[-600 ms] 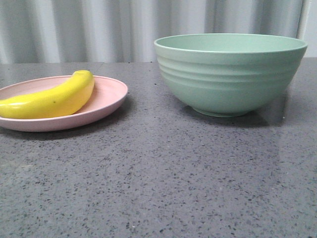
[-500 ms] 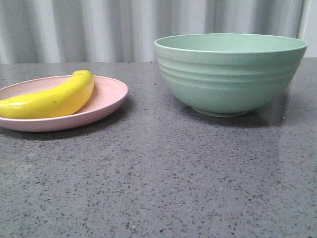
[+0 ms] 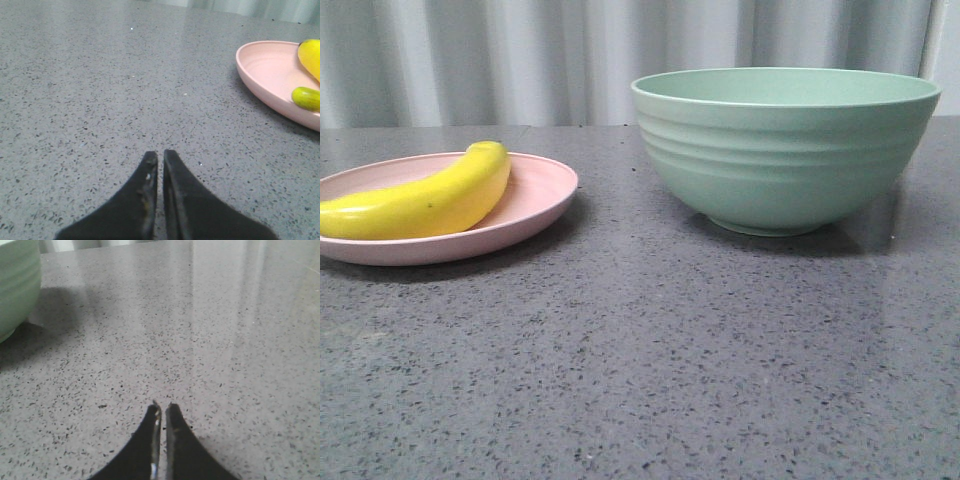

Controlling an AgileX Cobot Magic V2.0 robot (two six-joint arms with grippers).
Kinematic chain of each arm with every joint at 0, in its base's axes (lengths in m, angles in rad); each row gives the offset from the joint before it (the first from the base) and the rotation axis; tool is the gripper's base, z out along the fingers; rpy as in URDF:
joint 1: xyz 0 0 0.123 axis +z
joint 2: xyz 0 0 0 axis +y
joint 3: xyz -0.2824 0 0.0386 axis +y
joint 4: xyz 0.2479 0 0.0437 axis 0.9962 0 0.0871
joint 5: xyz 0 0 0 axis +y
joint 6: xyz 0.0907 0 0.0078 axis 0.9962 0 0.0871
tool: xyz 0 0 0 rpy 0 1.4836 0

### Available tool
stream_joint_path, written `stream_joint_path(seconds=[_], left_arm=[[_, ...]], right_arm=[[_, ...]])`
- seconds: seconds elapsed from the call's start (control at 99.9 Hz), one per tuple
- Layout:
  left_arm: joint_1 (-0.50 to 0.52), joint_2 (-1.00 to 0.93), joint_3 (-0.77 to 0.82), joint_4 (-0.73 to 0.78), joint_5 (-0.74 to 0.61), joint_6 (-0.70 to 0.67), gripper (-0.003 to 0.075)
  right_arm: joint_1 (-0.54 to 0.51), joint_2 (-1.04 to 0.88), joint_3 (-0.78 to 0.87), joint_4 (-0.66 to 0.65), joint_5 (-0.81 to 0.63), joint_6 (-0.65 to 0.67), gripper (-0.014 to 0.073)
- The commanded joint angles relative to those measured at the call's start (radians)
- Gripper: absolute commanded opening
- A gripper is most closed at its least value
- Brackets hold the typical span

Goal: Transfer banana from pink plate to green bowl

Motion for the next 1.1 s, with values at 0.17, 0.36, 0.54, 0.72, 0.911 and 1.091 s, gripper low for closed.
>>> stream_joint_path(seconds=[0.17,0.36,0.54,0.72,0.911,1.091], left_arm=[[0.001,-0.033,0.027,-0.009,-0.024,-0.008,-0.0018],[0.001,-0.033,0.026,-0.009,-0.036,-0.008,-0.0018],[0.001,-0.033,0.026,0.003,-0.036,-0.008,-0.0019],[0.001,-0.033,0.026,0.031,-0.041,-0.008,-0.0019],[0.001,-0.033,0.026,0.054,-0.065,-0.008,-0.0019],[0.001,-0.033,0.026,0.056,-0.086,-0.008,-0.0019]], right_arm=[[-0.005,-0.016,0.026,-0.001,-0.025,-0.008,-0.0074],[-0.005,-0.016,0.026,-0.001,-0.025,-0.008,-0.0074],[-0.005,-0.016,0.026,-0.001,-0.025,-0.008,-0.0074],[-0.005,-0.016,0.026,-0.001,-0.025,-0.008,-0.0074],[-0.005,-0.016,0.026,-0.001,-0.033,-0.008,-0.0074],[-0.005,-0.016,0.026,-0.001,-0.074,-0.006,-0.0074]])
